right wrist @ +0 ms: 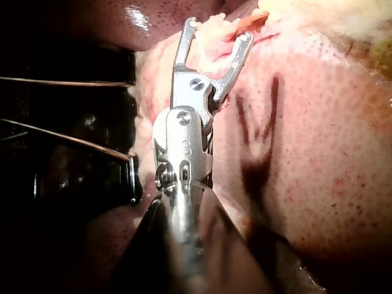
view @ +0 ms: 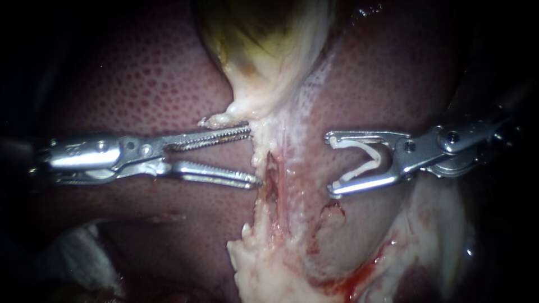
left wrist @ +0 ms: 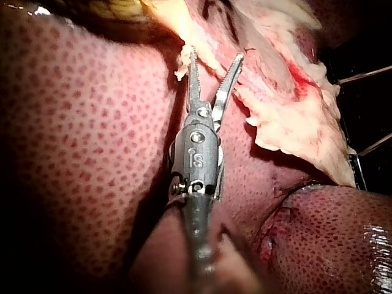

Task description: Grabbing gallbladder

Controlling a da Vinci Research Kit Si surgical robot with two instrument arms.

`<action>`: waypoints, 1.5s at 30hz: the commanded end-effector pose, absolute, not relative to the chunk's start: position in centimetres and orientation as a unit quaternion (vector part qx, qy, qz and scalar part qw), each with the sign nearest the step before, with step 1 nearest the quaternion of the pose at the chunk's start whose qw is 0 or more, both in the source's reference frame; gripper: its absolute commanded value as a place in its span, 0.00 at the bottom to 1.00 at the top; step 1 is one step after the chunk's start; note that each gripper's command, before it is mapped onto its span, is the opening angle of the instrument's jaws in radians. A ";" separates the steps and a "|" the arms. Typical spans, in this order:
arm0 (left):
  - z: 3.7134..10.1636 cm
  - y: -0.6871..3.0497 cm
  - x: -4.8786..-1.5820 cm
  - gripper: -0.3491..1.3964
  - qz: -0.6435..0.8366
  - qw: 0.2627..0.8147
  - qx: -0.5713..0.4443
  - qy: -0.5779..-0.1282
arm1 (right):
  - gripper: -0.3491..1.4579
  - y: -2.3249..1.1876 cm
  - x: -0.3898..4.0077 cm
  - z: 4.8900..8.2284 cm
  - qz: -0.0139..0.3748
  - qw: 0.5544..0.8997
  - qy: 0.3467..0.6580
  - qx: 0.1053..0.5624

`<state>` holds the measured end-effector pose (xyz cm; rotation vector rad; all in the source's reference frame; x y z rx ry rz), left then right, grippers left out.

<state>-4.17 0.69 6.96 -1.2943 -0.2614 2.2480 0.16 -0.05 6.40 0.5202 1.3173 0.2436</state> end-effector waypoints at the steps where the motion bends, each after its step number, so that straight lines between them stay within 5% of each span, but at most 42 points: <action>1: 6.96 0.70 -4.17 0.50 0.832 0.264 -0.479 -0.097 | 0.52 -0.05 0.16 6.40 0.111 0.753 0.603 0.238; 15: 6.90 0.63 -4.05 0.50 0.832 0.262 -0.480 -0.099 | 0.52 -0.05 0.15 6.40 0.113 0.752 0.603 0.240; 31: 6.35 0.85 -3.12 0.54 0.832 0.288 -0.466 -0.085 | 0.52 -0.05 0.11 6.41 0.113 0.752 0.603 0.241; 45: 6.42 1.01 -3.53 0.50 0.824 0.304 -0.473 -0.075 | 0.52 -0.04 0.12 6.42 0.113 0.752 0.603 0.240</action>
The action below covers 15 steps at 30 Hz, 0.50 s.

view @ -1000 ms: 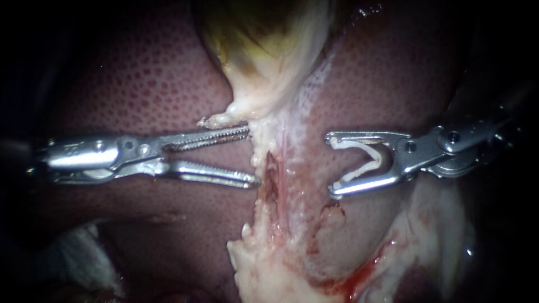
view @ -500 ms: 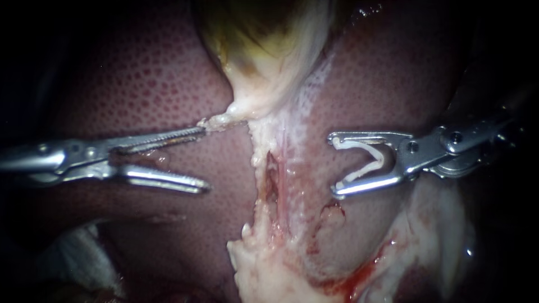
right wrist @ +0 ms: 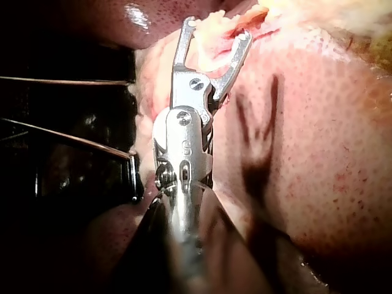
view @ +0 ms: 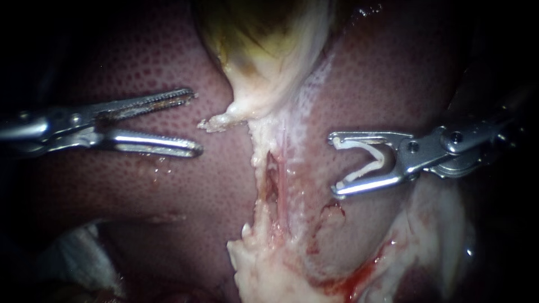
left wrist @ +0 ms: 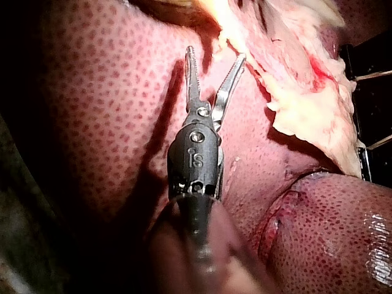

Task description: Grabbing gallbladder

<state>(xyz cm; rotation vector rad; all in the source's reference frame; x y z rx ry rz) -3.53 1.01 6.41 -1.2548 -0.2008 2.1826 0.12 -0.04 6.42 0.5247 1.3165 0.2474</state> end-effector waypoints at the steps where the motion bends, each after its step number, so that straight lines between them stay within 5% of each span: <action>1: 6.44 1.00 -3.58 0.49 0.824 0.303 -0.473 -0.076 | 0.52 -0.04 0.12 6.43 0.113 0.752 0.603 0.240; 8: 6.51 1.01 -3.83 0.47 0.823 0.301 -0.476 -0.081 | 0.52 -0.04 0.12 6.43 0.116 0.752 0.602 0.242; 15: 6.48 1.04 -3.81 0.31 0.822 0.301 -0.476 -0.082 | 0.52 -0.03 0.12 6.43 0.116 0.752 0.602 0.242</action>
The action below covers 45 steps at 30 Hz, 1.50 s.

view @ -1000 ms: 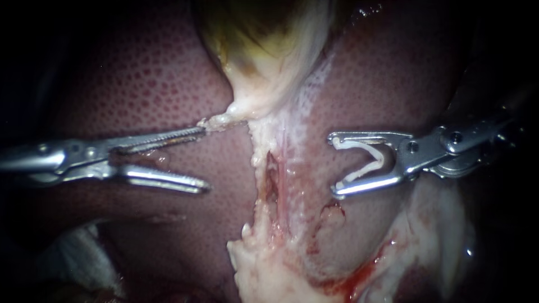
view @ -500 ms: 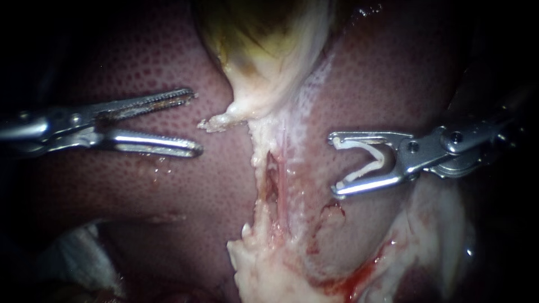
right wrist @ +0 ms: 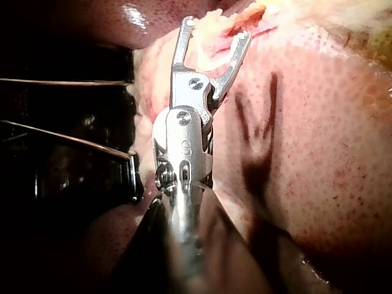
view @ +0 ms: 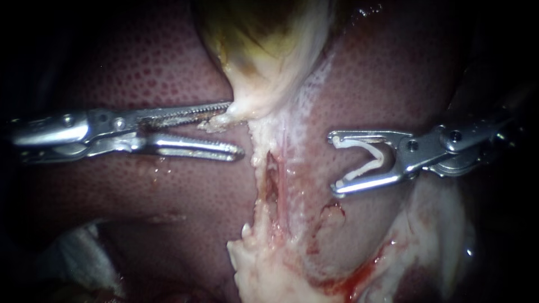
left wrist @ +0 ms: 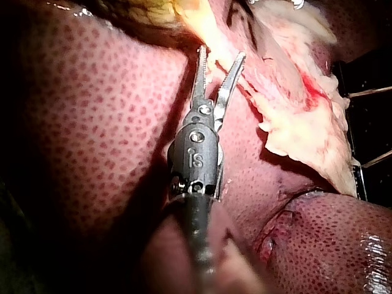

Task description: Grabbing gallbladder

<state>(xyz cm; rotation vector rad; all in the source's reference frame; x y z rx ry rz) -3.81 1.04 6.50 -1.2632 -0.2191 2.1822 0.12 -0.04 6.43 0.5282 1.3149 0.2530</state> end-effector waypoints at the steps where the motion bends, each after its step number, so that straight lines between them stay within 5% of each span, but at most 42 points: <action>1: 6.47 1.05 -3.79 0.30 0.822 0.301 -0.476 -0.083 | 0.52 -0.04 0.12 6.43 0.116 0.752 0.602 0.242; 4: 6.46 1.08 -3.76 0.24 0.822 0.300 -0.477 -0.085 | 0.52 -0.03 0.12 6.43 0.116 0.752 0.602 0.242; 9: 6.48 1.10 -3.70 0.00 0.820 0.303 -0.477 -0.089 | 0.52 -0.04 0.12 6.43 0.116 0.752 0.602 0.242; 45: 5.92 1.46 -2.90 0.00 0.811 0.326 -0.477 -0.091 | 0.52 -0.03 0.12 6.44 0.118 0.752 0.601 0.243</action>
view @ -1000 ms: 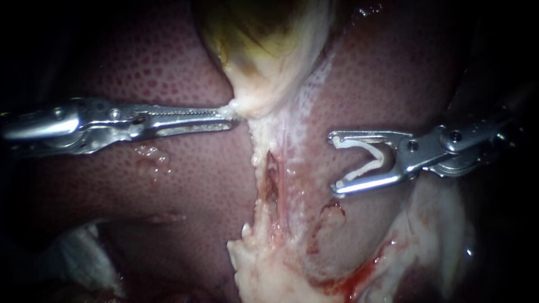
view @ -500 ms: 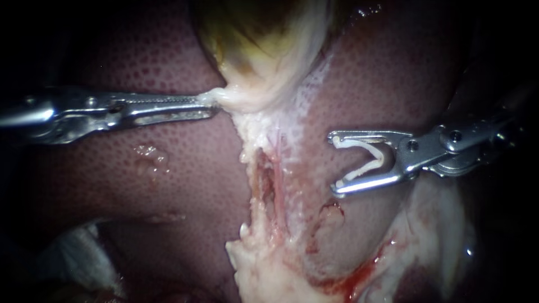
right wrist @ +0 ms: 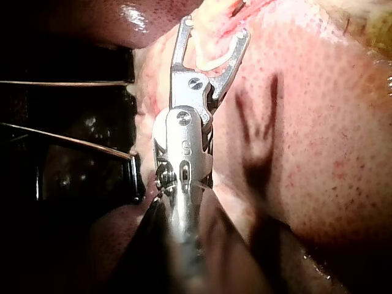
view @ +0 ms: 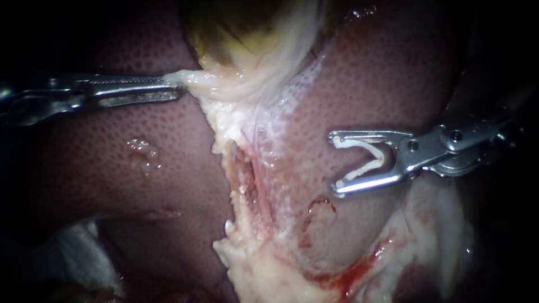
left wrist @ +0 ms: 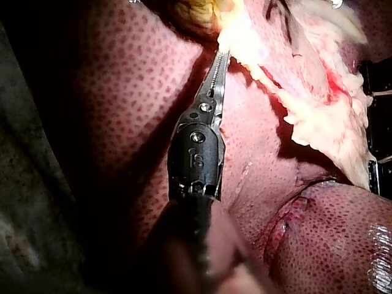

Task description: Grabbing gallbladder

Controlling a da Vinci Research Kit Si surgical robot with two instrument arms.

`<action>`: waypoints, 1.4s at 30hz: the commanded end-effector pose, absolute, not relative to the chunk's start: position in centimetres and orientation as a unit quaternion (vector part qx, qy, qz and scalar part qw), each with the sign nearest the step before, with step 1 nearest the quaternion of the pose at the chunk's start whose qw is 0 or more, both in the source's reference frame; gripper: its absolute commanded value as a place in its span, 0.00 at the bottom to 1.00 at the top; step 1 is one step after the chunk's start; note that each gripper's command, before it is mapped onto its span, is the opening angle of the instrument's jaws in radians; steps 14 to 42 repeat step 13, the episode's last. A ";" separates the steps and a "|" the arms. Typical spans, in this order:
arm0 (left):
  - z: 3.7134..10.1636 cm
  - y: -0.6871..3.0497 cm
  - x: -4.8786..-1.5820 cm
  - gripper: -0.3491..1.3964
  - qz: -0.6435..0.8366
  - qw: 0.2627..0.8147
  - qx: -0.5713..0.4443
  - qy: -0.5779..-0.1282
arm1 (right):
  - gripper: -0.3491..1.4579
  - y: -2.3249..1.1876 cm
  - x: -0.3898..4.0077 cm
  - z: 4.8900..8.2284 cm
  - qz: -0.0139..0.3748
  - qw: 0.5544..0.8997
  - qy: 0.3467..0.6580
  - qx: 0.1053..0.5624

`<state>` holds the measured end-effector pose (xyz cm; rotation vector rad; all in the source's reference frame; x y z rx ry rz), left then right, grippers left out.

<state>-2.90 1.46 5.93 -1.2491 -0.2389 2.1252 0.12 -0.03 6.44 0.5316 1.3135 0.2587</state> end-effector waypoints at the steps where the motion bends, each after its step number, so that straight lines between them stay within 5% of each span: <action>1: 5.92 1.46 -2.90 0.00 0.811 0.327 -0.477 -0.091 | 0.52 -0.03 0.12 6.44 0.118 0.752 0.601 0.243; 42: 5.93 1.45 -2.90 0.00 0.811 0.327 -0.476 -0.090 | 0.52 -0.03 0.12 6.44 0.118 0.752 0.601 0.243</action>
